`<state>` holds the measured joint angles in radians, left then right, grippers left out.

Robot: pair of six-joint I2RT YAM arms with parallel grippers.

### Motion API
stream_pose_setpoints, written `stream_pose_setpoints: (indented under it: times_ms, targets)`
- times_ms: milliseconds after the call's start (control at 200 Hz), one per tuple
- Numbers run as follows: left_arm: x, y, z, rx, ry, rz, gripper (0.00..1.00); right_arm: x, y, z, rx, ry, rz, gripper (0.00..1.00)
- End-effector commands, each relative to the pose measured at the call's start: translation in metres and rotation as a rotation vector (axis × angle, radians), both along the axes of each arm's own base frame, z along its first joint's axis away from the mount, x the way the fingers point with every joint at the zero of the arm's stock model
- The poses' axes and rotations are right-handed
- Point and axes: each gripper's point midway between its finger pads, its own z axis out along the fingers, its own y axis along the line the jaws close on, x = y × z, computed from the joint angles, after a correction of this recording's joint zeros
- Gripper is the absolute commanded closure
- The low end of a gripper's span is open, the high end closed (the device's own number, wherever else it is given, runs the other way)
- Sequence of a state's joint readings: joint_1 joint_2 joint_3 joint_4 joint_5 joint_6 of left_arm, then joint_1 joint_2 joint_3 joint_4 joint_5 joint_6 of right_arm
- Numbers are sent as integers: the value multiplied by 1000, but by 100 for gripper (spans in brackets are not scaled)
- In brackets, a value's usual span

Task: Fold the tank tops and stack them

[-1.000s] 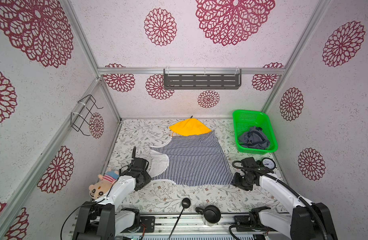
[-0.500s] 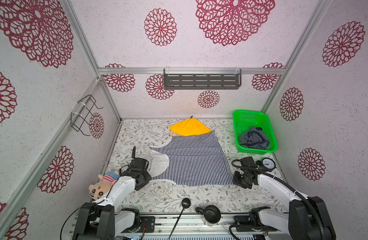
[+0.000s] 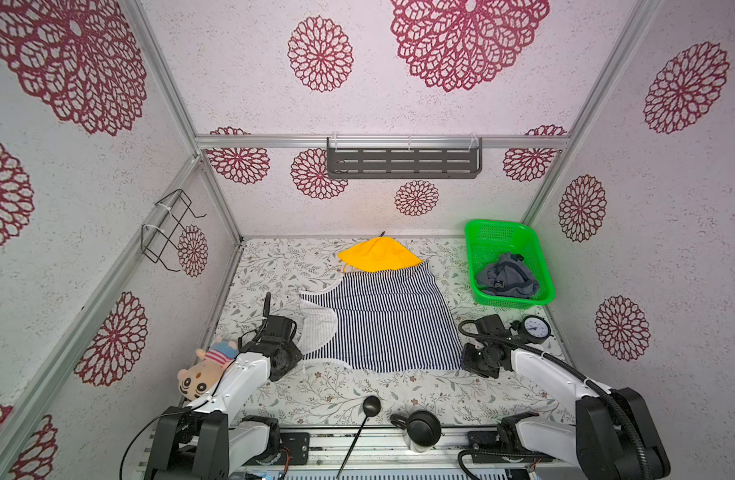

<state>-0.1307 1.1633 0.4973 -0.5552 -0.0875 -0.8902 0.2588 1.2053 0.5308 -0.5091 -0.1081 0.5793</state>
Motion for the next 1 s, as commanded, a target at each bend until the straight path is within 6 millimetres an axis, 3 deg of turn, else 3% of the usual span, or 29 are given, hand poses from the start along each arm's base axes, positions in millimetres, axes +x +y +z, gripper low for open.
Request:
stream_pose_setpoints:
  times_ms: [0, 525, 616, 741, 996]
  targets:
    - [1, 2, 3, 2, -14, 15, 100, -6, -6, -3, -29, 23, -17, 78]
    - [3, 2, 4, 1, -15, 19, 100, -19, -7, -9, -35, 57, -30, 79]
    - [4, 2, 5, 2, -16, 17, 100, -16, -9, -6, -55, 52, -23, 85]
    - [5, 2, 7, -1, -19, 15, 100, -14, -8, -2, -50, 51, -19, 100]
    - [-5, 3, 23, -11, -35, 35, 100, -15, -9, 18, -70, 68, 8, 100]
